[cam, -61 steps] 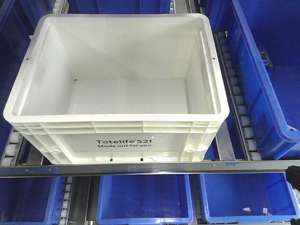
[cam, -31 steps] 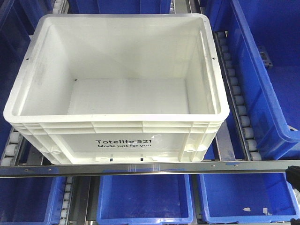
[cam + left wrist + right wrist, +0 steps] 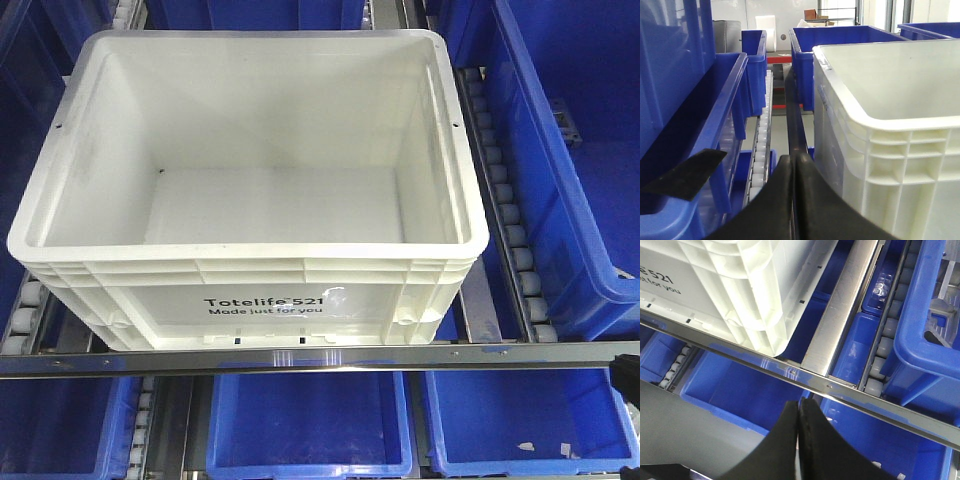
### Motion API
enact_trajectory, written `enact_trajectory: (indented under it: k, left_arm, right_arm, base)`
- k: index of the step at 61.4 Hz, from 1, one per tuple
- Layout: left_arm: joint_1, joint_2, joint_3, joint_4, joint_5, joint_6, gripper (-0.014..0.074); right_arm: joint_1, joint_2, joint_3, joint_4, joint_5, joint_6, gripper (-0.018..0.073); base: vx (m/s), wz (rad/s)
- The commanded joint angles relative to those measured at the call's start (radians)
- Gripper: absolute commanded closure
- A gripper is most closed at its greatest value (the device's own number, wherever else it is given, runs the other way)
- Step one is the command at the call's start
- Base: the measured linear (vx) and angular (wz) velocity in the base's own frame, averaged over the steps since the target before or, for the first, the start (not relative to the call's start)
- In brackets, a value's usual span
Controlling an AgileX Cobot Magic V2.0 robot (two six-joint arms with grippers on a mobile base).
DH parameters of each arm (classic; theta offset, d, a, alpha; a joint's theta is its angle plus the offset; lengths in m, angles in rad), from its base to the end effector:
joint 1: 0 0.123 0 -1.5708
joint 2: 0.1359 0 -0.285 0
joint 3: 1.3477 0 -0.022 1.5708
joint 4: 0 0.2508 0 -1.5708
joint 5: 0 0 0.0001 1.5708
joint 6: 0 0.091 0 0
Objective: Move bin from left to right shelf
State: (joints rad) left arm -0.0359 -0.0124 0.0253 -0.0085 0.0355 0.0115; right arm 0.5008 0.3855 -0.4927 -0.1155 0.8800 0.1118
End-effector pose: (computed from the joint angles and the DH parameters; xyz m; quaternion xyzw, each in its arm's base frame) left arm 0.0565 -0.0021 0.2021 0.0136 0.6931 -0.0120 0.7206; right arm 0.0609 0.0241 0.2778 -0.1883 0.8824 0.0756 0.4245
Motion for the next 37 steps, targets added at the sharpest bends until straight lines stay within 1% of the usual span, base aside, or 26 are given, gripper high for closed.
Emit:
enact_trajectory:
  k: [1,13,15,20,24,27,32,37]
  left_arm:
    - [0.002,-0.010,-0.017,-0.012,-0.054,-0.012,0.0605]
    - [0.002,-0.013,-0.017,-0.009,-0.042,-0.012,0.0605]
    - [0.002,-0.013,-0.017,-0.004,-0.035,-0.028,0.0605]
    - [0.002,-0.013,-0.017,0.036,-0.020,-0.090,0.0605]
    - [0.002,-0.013,-0.017,0.087,-0.013,-0.138,0.0605]
    - [0.002,-0.013,-0.017,0.111,-0.016,-0.139,0.0605]
    - [0.002,-0.013,-0.017,0.110,-0.035,-0.139,0.0605]
    - [0.002,-0.013,-0.017,0.086,-0.055,-0.138,0.0605]
  right_arm:
    - [-0.006,0.007,-0.027,-0.011,-0.055,-0.007,0.0567]
    - [-0.006,0.007,-0.027,-0.011,-0.056,-0.007,0.0567]
    - [-0.006,0.007,-0.027,-0.011,-0.056,-0.007,0.0567]
    - [-0.006,0.007,-0.027,-0.011,-0.056,-0.007,0.0567]
    - [-0.006,0.007,-0.027,-0.011,-0.056,-0.007,0.0567]
    - [-0.006,0.007,-0.027,-0.011,-0.056,-0.007,0.0567]
    - [-0.006,0.007,-0.027,-0.011,-0.056,-0.007,0.0567]
    - [-0.006,0.007,-0.027,-0.011,-0.056,-0.007,0.0567]
  base:
    - [0.00,0.00]
    - [0.00,0.00]
    - [0.00,0.00]
    - [0.00,0.00]
    - [0.00,0.00]
    - [0.00,0.00]
    - [0.00,0.00]
    - [0.00,0.00]
